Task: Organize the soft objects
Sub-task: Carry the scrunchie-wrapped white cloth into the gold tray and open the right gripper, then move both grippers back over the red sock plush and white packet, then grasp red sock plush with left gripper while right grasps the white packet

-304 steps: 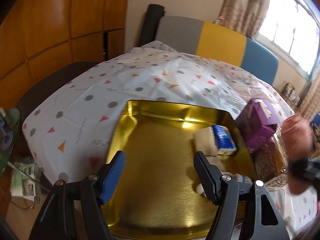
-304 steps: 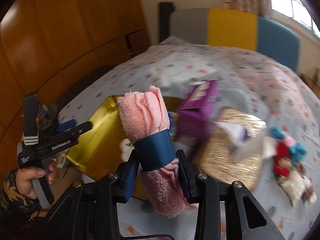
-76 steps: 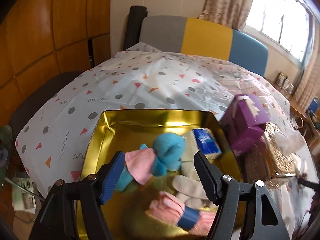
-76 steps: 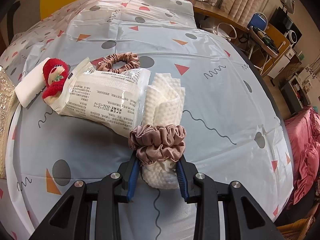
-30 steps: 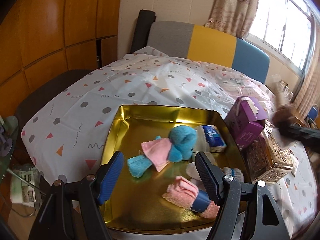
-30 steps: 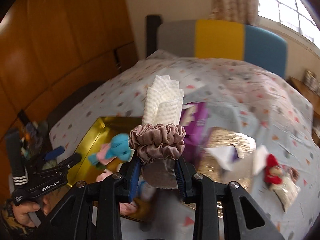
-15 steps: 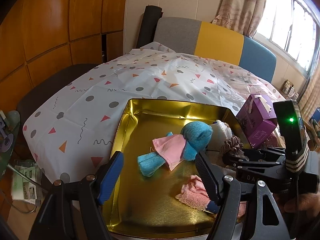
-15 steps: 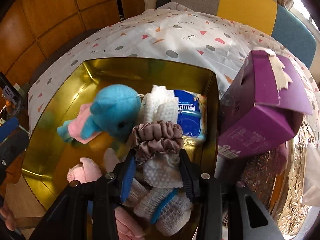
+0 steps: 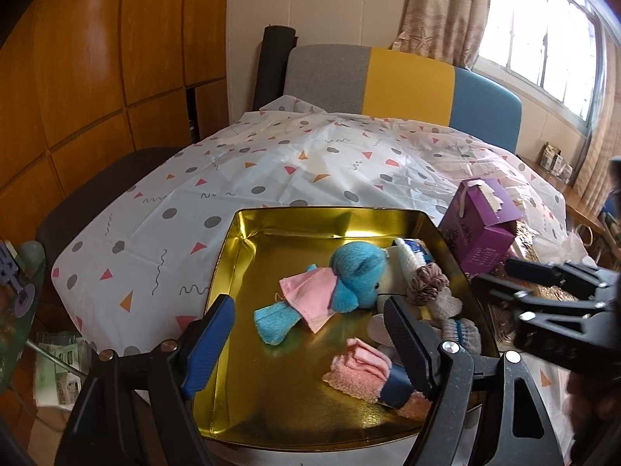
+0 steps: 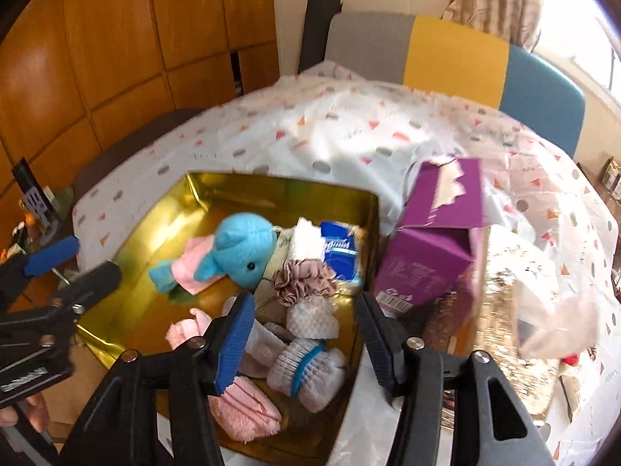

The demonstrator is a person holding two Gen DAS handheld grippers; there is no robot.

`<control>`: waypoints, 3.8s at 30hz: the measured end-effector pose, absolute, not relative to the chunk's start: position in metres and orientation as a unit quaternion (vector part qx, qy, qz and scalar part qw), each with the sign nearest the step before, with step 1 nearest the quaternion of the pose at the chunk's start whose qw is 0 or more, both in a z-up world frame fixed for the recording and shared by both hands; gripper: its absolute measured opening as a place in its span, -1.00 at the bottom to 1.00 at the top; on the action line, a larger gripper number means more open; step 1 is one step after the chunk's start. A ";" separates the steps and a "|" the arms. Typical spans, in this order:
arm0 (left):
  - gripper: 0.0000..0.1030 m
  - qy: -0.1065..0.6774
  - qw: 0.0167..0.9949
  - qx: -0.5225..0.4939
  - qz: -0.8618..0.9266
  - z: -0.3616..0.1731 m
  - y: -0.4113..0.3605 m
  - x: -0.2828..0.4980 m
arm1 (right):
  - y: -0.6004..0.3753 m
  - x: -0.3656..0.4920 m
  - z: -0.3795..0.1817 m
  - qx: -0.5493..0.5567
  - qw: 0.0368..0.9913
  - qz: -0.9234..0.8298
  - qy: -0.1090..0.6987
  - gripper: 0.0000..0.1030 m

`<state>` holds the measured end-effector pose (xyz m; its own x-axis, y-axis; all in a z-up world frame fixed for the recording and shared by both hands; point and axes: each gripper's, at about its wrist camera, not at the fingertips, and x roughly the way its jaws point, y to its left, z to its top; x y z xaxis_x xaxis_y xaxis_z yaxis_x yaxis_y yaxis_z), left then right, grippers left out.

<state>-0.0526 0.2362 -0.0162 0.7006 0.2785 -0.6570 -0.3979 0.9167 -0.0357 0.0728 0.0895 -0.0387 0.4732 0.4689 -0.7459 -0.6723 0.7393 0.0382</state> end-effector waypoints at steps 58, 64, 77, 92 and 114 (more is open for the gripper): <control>0.62 0.331 0.938 0.083 -0.059 0.048 0.009 0.043 | -0.337 0.162 -0.085 0.206 0.867 -0.110 0.440 0.08; 0.59 0.370 0.914 0.118 -0.120 0.042 -0.047 0.094 | -0.342 0.161 -0.086 0.222 0.862 -0.112 0.442 0.08; -0.19 0.537 0.833 -0.023 -0.132 -0.047 -0.135 0.228 | -0.351 0.160 -0.084 0.263 0.854 -0.099 0.438 0.08; -0.32 0.592 0.801 -0.065 -0.054 -0.117 -0.147 0.286 | -0.354 0.161 -0.089 0.301 0.840 -0.076 0.445 0.08; -0.76 0.553 0.807 0.054 -0.199 -0.106 -0.149 0.162 | -0.303 0.185 -0.072 0.053 0.869 0.110 0.480 0.12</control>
